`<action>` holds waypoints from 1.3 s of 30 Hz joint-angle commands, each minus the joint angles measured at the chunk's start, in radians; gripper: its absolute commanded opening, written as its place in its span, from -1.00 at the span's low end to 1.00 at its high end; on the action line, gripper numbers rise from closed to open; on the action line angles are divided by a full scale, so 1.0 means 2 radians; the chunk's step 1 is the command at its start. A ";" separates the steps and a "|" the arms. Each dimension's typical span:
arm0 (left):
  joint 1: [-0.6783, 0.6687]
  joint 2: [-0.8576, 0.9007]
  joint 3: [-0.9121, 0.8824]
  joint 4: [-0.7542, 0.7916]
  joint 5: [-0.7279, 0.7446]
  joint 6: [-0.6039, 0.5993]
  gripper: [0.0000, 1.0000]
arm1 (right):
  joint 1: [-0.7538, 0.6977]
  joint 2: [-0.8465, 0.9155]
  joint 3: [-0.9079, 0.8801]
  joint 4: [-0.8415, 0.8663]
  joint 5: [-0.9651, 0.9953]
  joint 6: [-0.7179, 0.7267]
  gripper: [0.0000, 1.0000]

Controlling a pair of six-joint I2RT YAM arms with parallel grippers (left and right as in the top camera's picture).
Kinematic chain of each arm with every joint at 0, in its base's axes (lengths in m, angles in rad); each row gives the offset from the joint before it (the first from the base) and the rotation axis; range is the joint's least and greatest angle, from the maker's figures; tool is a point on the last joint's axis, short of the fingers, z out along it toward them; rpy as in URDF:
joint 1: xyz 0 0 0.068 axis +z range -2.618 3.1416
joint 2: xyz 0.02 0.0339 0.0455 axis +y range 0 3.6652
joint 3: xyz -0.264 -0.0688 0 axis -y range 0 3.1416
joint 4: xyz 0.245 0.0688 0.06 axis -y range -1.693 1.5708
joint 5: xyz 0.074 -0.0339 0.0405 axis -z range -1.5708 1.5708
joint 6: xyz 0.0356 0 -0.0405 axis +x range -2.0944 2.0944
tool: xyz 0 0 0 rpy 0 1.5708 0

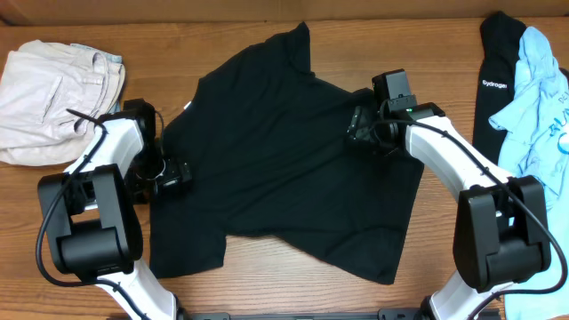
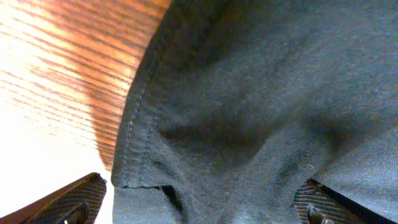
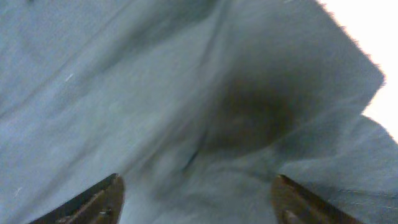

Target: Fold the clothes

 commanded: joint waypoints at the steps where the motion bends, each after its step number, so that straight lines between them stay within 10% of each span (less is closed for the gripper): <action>1: 0.024 0.027 -0.023 0.001 -0.022 -0.014 1.00 | -0.002 0.007 0.011 0.015 0.046 0.010 0.36; 15: 0.033 0.027 -0.023 0.016 -0.022 0.013 1.00 | -0.039 0.043 0.056 -0.019 0.050 0.006 -0.92; 31: 0.033 0.027 -0.023 0.035 -0.014 0.027 1.00 | -0.200 0.061 0.134 -0.026 0.054 -0.043 -0.92; 32: 0.033 0.027 -0.023 0.037 -0.014 0.027 1.00 | -0.205 0.065 0.134 -0.030 0.053 -0.043 -0.61; 34: 0.033 0.027 -0.022 0.043 -0.014 0.033 1.00 | -0.210 0.065 0.134 -0.034 0.043 -0.047 0.84; 39: 0.033 0.015 0.078 -0.017 -0.015 0.051 1.00 | -0.210 0.027 0.195 -0.119 0.005 -0.052 1.00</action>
